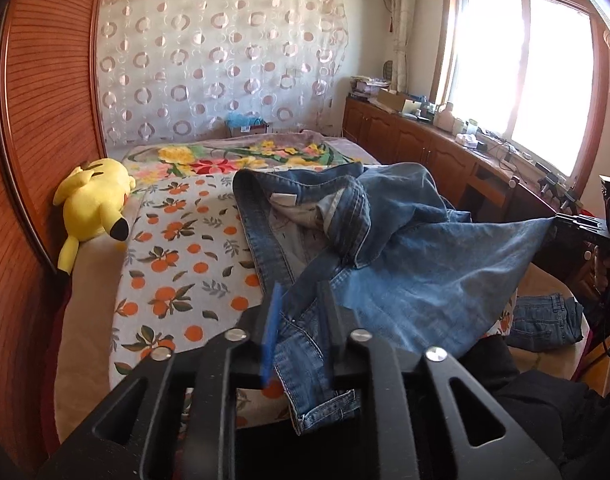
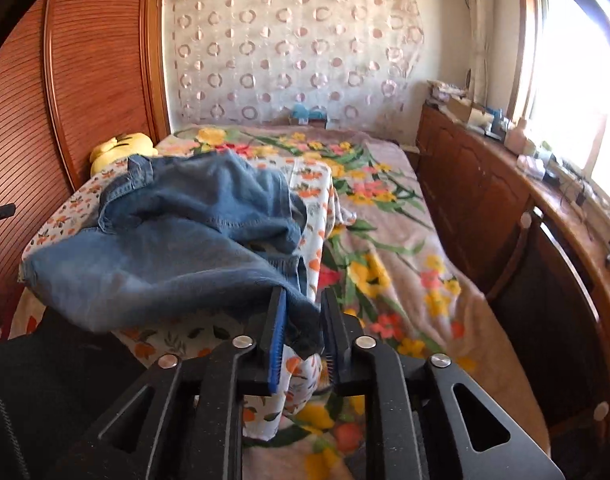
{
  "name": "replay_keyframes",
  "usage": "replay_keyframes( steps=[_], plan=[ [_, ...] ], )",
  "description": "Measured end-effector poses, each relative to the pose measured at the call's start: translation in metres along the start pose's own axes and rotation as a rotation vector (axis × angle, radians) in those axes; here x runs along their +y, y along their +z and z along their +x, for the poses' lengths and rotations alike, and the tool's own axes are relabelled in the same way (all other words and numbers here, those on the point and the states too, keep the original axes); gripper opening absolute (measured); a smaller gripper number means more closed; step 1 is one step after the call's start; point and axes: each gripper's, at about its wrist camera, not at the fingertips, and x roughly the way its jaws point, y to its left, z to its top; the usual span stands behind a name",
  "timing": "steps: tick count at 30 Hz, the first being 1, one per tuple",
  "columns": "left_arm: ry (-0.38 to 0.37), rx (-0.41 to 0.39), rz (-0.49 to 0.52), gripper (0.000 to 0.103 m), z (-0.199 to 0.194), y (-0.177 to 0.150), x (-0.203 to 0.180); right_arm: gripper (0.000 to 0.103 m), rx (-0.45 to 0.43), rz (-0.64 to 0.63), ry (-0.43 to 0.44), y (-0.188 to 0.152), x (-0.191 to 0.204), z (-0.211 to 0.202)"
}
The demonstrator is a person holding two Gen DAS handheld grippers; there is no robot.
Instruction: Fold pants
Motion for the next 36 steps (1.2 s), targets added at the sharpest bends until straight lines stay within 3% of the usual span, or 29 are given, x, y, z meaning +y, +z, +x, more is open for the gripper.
replay_keyframes(
  steps=[5,10,12,15,25,33,35,36],
  plan=[
    [-0.014,0.006,-0.004,0.046,0.011,0.005,0.000,0.026,-0.022,0.008,-0.014,-0.007,0.000,-0.004],
    [-0.022,0.010,-0.022,0.050,0.029,0.008,0.001,0.038,-0.012,0.039,0.001,-0.007,0.003,0.028],
    [-0.024,0.007,-0.025,0.064,0.035,0.009,0.000,0.039,0.005,0.047,0.009,-0.004,0.003,0.050],
    [-0.029,-0.004,-0.024,0.076,0.049,0.014,-0.001,0.039,0.017,0.049,0.038,0.005,0.004,0.086],
    [0.015,0.025,0.009,0.076,0.110,0.040,0.016,0.039,0.133,0.037,0.082,0.023,0.003,0.191],
    [0.030,0.070,-0.005,0.076,0.146,0.044,0.034,0.039,0.223,0.036,0.067,0.018,-0.009,0.225],
    [0.032,0.087,-0.005,0.076,0.155,0.045,0.038,0.031,0.221,0.044,0.062,0.017,-0.010,0.225],
    [0.033,0.095,-0.004,0.076,0.159,0.045,0.039,0.017,0.209,0.047,0.065,0.017,-0.010,0.224]
  ],
)
